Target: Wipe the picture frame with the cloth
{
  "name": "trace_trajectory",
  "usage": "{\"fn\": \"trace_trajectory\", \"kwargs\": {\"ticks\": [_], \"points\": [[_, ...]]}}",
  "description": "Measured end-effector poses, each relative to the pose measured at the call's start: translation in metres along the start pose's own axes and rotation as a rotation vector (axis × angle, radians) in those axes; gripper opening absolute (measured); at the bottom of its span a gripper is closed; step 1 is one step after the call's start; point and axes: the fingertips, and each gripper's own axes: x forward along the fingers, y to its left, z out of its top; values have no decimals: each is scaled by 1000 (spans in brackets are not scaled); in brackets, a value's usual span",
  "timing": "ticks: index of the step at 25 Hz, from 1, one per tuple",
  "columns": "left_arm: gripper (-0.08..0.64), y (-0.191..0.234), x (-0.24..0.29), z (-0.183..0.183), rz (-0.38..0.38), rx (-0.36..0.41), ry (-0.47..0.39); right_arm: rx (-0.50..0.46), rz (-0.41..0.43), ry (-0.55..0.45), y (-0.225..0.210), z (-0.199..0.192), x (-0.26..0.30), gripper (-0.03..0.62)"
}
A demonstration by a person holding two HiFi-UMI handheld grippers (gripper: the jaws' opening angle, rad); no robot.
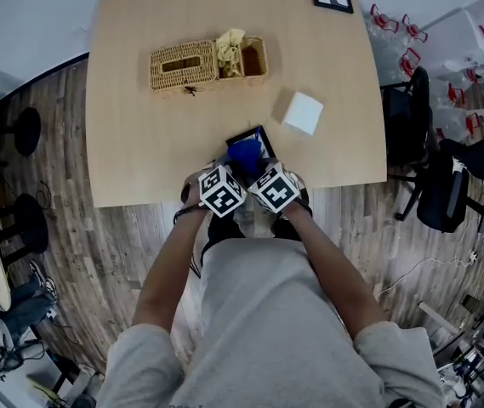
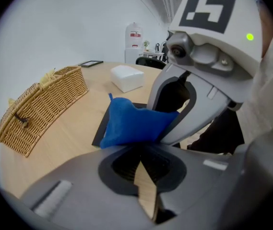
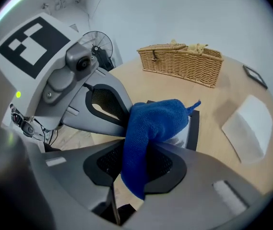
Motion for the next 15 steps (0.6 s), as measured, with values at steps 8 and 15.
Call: {"fn": "trace_trajectory", "kwargs": {"ticks": [8, 15], "points": [[54, -1, -1, 1, 4, -2, -6, 9, -16, 0, 11, -9, -5, 101], [54, -1, -1, 0, 4, -9, -5, -19, -3, 24, 26, -19, -9, 101]]}}
